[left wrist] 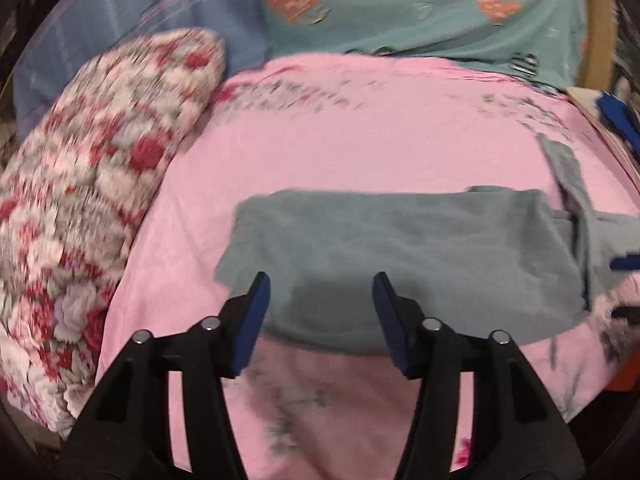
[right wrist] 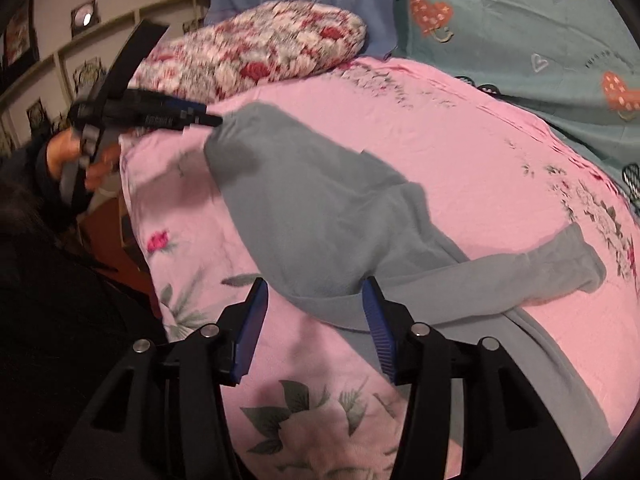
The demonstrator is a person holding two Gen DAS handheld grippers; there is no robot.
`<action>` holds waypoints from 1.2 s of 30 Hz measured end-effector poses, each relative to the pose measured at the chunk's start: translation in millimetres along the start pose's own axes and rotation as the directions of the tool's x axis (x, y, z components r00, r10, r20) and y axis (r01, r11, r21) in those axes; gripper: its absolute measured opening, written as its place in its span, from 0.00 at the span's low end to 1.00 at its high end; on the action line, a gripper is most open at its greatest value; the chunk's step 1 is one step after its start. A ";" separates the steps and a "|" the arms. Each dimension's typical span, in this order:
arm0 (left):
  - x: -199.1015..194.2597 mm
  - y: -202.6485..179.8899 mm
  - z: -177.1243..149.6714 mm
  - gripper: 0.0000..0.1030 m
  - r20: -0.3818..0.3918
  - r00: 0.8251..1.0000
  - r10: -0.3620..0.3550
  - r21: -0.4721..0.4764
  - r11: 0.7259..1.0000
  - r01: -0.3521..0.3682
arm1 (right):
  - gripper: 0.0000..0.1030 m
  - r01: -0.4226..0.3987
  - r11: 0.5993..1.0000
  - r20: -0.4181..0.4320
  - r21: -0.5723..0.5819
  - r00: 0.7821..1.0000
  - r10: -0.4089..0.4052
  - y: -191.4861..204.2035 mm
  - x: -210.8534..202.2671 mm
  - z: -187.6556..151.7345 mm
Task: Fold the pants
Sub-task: 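Grasp the end of a pant leg with the right gripper and lift it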
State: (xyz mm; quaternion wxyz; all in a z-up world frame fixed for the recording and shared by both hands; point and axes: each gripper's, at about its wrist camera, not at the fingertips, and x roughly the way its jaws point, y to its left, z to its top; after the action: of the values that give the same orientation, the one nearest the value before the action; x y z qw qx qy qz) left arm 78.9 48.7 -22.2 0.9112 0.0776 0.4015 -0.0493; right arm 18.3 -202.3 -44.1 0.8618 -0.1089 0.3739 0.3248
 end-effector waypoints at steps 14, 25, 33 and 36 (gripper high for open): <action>16.2 -204.6 30.5 0.54 -0.044 0.941 -0.336 0.258 0.906 0.335 | 0.49 0.418 0.747 -0.261 0.517 0.908 -0.327 -251.4 -7.8 58.2; 47.5 -237.8 28.0 0.54 -0.125 0.938 -0.323 0.292 0.891 0.346 | 0.49 0.546 0.686 -0.450 0.481 0.825 -0.341 -314.2 92.7 87.5; 56.1 -240.1 24.9 0.54 -0.156 0.928 -0.340 0.282 0.885 0.371 | 0.08 0.578 0.671 -0.525 0.465 0.790 -0.316 -329.6 120.0 79.7; 54.8 -239.3 25.3 0.54 -0.157 0.926 -0.344 0.280 0.883 0.376 | 0.02 0.531 0.658 -0.490 0.534 0.829 -0.271 -337.1 107.0 74.5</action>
State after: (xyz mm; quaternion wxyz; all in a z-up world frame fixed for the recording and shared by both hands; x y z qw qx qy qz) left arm 97.7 -192.7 -70.3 0.8413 0.1439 0.4425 -0.2751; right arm 331.8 -376.9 -87.3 0.8089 0.0570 0.5827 -0.0547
